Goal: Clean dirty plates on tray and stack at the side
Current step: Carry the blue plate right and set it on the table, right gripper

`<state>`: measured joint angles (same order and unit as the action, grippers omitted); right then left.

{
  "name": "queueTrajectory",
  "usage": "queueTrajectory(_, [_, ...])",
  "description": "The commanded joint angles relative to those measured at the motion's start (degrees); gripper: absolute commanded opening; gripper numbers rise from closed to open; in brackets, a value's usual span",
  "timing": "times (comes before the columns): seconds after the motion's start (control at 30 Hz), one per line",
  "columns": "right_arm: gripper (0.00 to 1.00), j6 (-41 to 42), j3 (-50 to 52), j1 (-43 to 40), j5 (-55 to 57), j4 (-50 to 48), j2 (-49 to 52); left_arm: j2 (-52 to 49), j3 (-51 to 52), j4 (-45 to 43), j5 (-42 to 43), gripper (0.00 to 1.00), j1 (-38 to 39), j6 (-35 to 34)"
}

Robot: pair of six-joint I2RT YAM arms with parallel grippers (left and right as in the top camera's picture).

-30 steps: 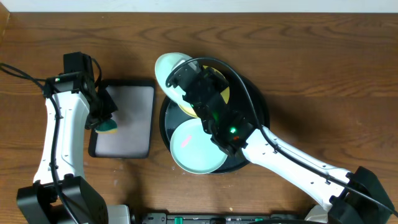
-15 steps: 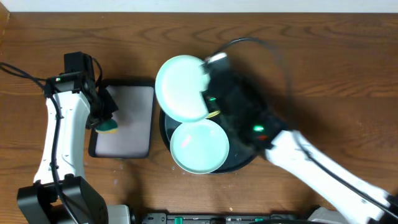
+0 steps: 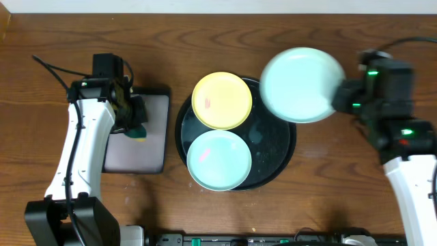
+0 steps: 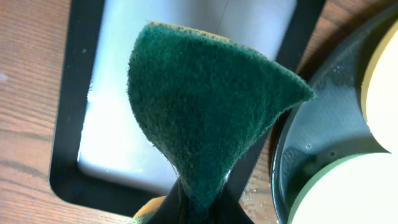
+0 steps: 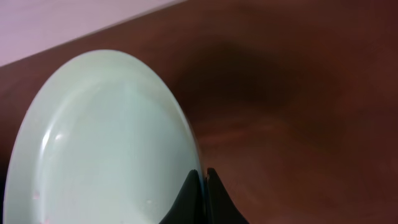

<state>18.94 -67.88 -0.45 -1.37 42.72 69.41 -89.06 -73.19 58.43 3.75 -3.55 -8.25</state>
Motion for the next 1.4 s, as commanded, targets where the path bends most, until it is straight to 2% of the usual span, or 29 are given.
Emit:
queueTrajectory(0.0, [0.01, 0.7, -0.6, -8.8, -3.4, 2.4, 1.3, 0.1, 0.4, -0.3, 0.3, 0.07, 0.4, 1.6])
queueTrajectory(0.13, [0.01, 0.7, -0.3, -16.1, -3.0, 3.4, 4.9, 0.1, 0.4, -0.5, 0.3, 0.07, 0.4, 1.6])
queueTrajectory(0.33, [0.01, 0.7, 0.2, -22.1, -2.6, 2.4, 13.3, 0.1, 0.4, -0.5, 0.3, 0.08, 0.4, 1.6])
queueTrajectory(0.67, [0.01, 0.7, 0.2, -23.1, -2.6, -0.5, 28.5, 0.1, 0.7, -0.5, 0.3, 0.08, 0.4, 1.6])
queueTrajectory(0.93, [0.01, 0.7, 0.2, -23.1, -2.8, 0.2, 34.9, 0.1, 0.8, -1.8, 0.3, 0.07, 0.4, 1.6])
queueTrajectory(1.0, [0.09, 0.7, 0.2, -23.1, -2.8, 0.4, 35.8, 0.0, 0.8, -2.0, 0.3, 0.07, 0.4, 1.6])
queueTrajectory(1.03, [0.21, 0.7, 0.2, -23.1, -2.8, 0.6, 36.0, 0.0, 0.8, -2.0, 0.3, 0.08, 0.4, 1.6])
queueTrajectory(1.07, [0.4, 0.5, 0.2, -23.1, -2.9, 0.7, 36.0, 0.0, 0.8, -2.1, 0.3, 0.07, 0.4, 1.6])
queueTrajectory(1.1, [0.5, 0.2, 0.2, -23.1, -3.4, 0.8, 36.0, 0.0, 0.8, -2.2, 0.3, 0.08, 0.4, 1.6])
queueTrajectory(1.17, [0.56, 0.1, 0.0, -23.1, -4.6, 1.3, 35.5, 0.0, 0.8, -2.6, 0.3, 0.07, 0.4, 1.8])
queueTrajectory(1.37, [0.62, -4.8, -2.6, -22.5, -13.6, 6.9, 31.1, -0.5, 0.8, -5.5, 0.1, 0.08, 0.4, 4.2])
